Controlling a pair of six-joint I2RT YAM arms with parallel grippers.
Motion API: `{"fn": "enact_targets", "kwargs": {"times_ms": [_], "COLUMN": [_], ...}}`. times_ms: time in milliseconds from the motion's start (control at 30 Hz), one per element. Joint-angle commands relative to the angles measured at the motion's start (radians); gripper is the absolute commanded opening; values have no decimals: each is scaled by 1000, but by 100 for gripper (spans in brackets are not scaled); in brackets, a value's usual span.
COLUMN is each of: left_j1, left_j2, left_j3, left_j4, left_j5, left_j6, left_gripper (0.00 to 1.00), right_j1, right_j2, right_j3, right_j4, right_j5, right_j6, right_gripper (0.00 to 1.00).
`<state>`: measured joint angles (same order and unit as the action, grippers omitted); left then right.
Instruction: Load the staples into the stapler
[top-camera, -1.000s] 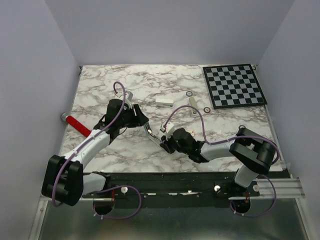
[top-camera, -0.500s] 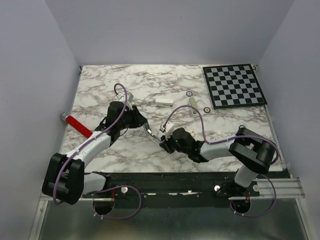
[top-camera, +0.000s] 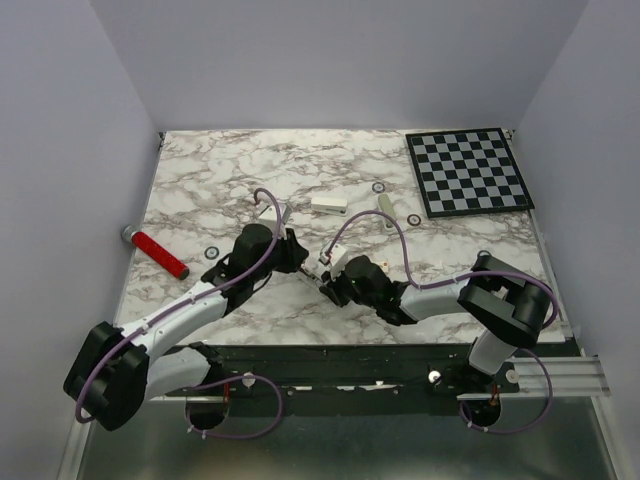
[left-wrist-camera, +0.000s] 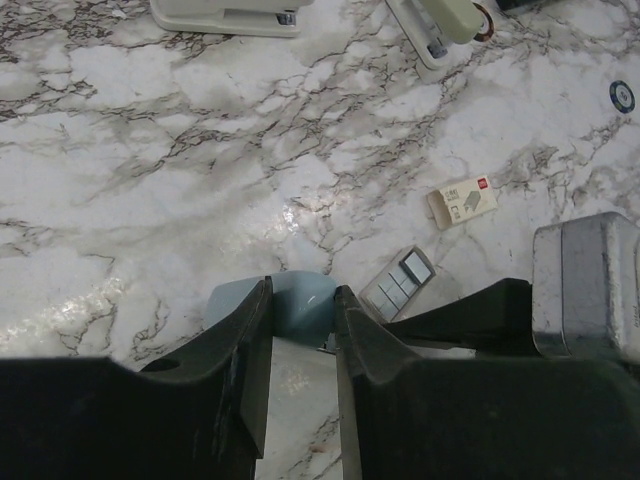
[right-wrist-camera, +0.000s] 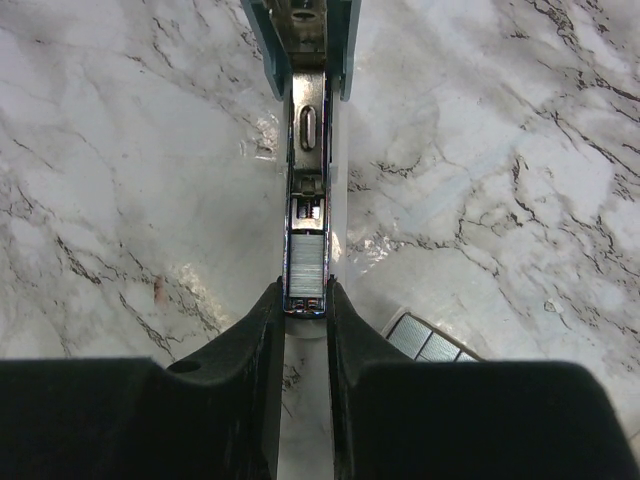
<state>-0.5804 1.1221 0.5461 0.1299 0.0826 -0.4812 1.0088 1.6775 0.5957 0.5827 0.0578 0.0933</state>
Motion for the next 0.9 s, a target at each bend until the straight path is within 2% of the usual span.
{"fn": "enact_targets", "kwargs": {"times_ms": [0, 267, 400, 533, 633, 667, 733, 767, 833, 867], "left_j1": [-88, -268, -303, -303, -302, -303, -294, -291, -276, -256], "left_j2": [-15, -5, 2, -59, -163, -192, -273, -297, -356, -370], "left_j3": [-75, -103, -118, -135, -140, -138, -123, -117, -94, -86], "left_j4": [-90, -70, -49, -61, -111, -128, -192, -211, -260, -272], "left_j5": [-49, -107, -145, -223, -325, -381, -434, -463, -518, -532], "left_j6": [-68, -111, -161, -243, -267, -272, -274, -273, -260, -252], "left_gripper": [16, 16, 16, 16, 22, 30, 37, 45, 52, 59], "right_j1": [5, 5, 7, 7, 7, 7, 7, 7, 5, 7], "right_j2": [5, -1, -2, -16, -50, -61, -99, -114, -162, -177], "right_j3": [12, -4, -10, -22, -40, -46, -53, -51, -43, -27], "right_j4": [14, 26, 31, 23, -1, -7, -44, -64, -131, -161], "right_j5": [-16, -38, -44, -47, -44, -39, -41, -44, -50, -50], "right_j6": [-20, -33, -33, -26, -15, -9, -7, -7, -9, -9], "right_gripper": [20, 20, 20, 21, 29, 39, 48, 57, 63, 67]}}
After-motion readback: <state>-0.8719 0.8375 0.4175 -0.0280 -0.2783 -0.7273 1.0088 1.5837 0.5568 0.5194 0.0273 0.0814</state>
